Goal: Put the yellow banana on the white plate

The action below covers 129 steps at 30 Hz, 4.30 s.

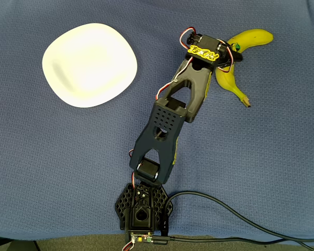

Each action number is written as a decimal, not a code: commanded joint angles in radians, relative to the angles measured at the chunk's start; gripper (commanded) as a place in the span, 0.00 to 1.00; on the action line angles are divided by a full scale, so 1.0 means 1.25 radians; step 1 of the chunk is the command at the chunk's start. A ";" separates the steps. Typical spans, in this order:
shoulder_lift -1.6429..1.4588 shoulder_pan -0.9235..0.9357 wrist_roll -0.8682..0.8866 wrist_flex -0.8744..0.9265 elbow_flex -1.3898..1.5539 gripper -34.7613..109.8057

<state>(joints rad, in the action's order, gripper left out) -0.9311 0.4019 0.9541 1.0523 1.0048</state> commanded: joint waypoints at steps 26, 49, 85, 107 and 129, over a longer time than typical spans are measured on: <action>0.038 0.038 0.032 -0.204 0.052 0.44; 0.029 0.052 0.060 -0.244 0.092 0.27; -0.175 -0.045 0.047 0.021 -0.044 0.24; -0.415 -0.253 -0.245 0.175 0.031 0.24; -0.560 -0.561 -0.655 0.193 0.231 0.24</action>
<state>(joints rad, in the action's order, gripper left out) -1.5094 -0.2684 0.2408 1.2931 1.3622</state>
